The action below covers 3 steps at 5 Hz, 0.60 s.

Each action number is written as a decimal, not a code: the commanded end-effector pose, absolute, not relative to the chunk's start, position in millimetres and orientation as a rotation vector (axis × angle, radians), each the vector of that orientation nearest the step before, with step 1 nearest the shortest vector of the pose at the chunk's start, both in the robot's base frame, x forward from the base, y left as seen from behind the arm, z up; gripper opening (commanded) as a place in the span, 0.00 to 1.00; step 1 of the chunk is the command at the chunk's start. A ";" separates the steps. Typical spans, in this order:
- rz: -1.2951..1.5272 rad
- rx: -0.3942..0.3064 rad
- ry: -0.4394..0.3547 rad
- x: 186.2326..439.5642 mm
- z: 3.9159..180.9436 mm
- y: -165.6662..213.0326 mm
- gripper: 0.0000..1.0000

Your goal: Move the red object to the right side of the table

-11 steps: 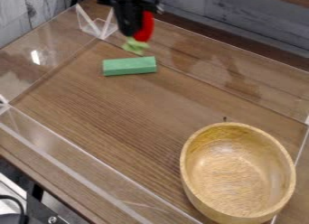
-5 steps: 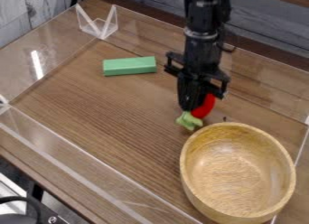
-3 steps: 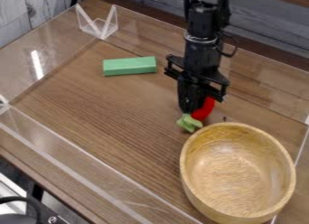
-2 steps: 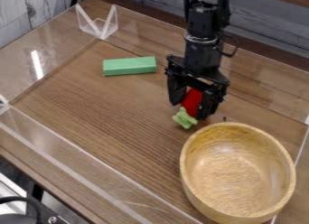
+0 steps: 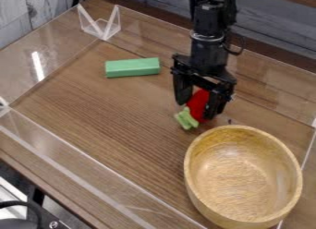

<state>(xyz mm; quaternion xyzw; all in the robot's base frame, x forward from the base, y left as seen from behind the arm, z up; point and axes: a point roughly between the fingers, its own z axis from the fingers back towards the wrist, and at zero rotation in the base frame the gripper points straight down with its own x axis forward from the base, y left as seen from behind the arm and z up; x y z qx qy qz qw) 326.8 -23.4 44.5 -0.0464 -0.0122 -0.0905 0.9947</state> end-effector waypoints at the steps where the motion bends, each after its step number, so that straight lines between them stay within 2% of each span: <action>1: -0.182 -0.094 -0.145 340.4 85.0 -21.4 1.00; 2: -0.181 -0.111 -0.188 343.8 109.8 -23.7 1.00; 3: -0.191 -0.130 -0.203 342.1 124.1 -25.5 1.00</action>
